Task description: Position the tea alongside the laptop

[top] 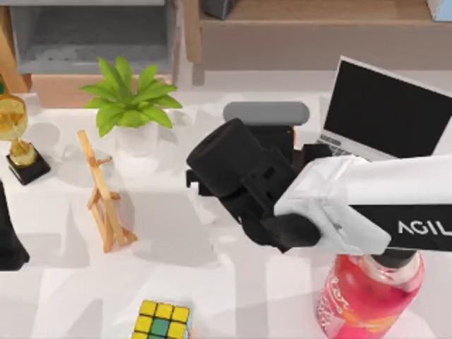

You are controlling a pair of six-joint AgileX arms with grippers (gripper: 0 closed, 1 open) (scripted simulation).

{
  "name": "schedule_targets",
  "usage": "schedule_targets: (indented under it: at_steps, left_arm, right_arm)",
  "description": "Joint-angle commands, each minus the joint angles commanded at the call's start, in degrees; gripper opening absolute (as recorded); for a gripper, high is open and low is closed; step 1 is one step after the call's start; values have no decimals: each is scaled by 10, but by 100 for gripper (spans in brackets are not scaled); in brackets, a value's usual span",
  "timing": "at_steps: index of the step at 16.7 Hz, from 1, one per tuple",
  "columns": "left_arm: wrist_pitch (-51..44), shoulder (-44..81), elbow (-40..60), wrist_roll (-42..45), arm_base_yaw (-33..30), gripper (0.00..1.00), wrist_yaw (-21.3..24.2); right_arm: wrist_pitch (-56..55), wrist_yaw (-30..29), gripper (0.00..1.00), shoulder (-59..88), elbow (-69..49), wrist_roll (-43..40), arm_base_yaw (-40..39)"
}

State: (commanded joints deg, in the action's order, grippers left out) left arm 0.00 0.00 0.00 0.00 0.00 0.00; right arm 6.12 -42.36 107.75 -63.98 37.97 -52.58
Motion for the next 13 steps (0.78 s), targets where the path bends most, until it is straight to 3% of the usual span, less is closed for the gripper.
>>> schedule_targets:
  at_steps: [8,13]
  left_arm:
    - [0,0,0,0,0,100,0]
    - [0,0,0,0,0,100,0]
  right_arm:
    - [0,0,2,0,0,0,0]
    - [0,0,0,0,0,0,0]
